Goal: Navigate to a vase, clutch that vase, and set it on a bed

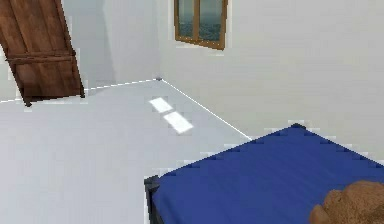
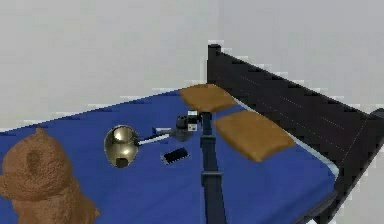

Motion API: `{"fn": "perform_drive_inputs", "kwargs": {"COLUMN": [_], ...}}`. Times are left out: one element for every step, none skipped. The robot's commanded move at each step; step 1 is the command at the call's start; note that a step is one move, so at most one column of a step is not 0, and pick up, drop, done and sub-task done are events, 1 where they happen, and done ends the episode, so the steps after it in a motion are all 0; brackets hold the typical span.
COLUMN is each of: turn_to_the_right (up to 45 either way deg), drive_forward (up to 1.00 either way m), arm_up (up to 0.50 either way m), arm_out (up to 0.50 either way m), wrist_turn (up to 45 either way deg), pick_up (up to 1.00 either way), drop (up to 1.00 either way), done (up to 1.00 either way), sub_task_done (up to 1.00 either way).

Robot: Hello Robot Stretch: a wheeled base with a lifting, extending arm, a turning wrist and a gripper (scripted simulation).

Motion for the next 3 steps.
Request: {"fn": "perform_drive_inputs", "kwargs": {"turn_to_the_right": [0.0, 0.0, 0.0], "drive_forward": [0.00, 0.00, 0.00], "arm_up": [0.10, 0.00, 0.00], "arm_out": [0.00, -0.08, 0.00], "wrist_turn": [0.0, 0.0, 0.0], "pick_up": [0.00, 0.00, 0.00], "drop": [0.00, 0.00, 0.00], "done": [0.00, 0.00, 1.00], "sub_task_done": [0.00, 0.00, 0.00]}}
